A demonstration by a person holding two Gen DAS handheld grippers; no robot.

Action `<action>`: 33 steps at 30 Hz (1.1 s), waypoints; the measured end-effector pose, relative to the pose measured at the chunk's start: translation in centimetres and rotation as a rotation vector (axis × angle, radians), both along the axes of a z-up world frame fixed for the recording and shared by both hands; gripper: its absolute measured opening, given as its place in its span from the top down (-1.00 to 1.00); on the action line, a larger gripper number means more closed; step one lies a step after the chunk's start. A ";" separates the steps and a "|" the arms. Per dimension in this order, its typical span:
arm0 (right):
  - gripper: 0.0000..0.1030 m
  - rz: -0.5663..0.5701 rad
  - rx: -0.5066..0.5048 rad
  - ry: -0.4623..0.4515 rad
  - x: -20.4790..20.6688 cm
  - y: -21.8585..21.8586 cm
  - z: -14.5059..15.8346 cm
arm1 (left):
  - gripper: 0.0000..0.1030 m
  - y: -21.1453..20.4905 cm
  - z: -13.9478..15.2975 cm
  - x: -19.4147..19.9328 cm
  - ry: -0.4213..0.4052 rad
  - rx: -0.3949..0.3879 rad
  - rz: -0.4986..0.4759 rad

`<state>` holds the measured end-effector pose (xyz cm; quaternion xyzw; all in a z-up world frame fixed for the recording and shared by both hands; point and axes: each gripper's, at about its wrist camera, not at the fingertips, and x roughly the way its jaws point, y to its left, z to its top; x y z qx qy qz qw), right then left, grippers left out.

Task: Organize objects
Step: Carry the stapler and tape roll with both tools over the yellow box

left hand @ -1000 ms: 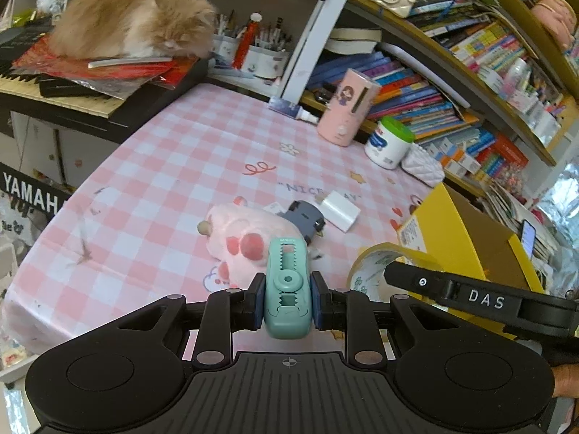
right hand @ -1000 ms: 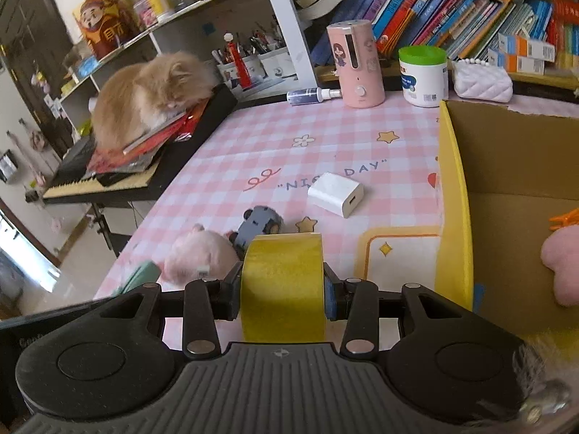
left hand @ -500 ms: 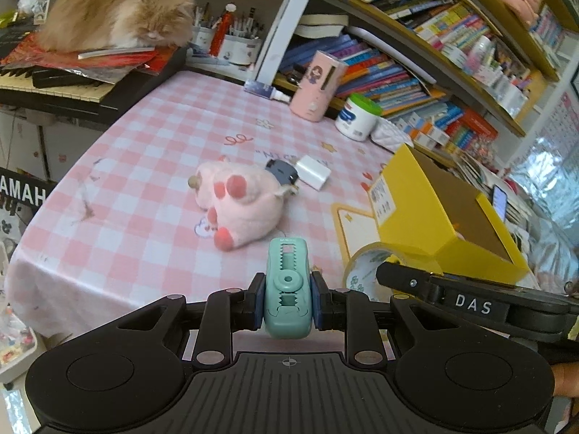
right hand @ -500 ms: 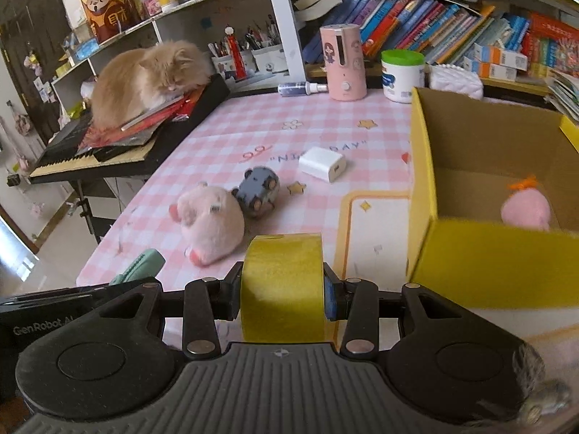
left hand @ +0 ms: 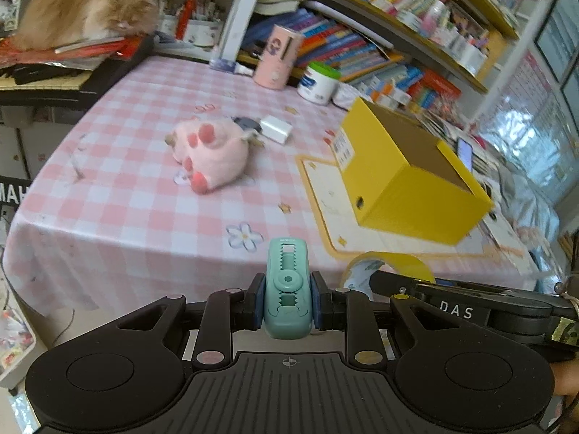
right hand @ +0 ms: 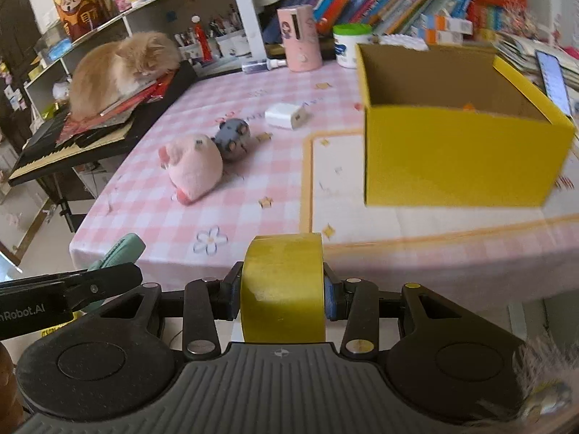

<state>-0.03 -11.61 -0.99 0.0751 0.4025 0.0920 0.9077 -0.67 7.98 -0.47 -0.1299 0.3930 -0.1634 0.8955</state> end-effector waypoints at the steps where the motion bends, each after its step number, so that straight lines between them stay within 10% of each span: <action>1: 0.25 -0.008 0.001 0.004 -0.5 -0.1 -0.1 | 0.55 -0.2 0.0 -0.2 0.002 0.000 -0.010; 33: 0.25 -0.375 0.013 0.060 -5.7 -11.0 -0.7 | 0.55 -11.7 0.3 2.1 -0.015 0.005 -0.351</action>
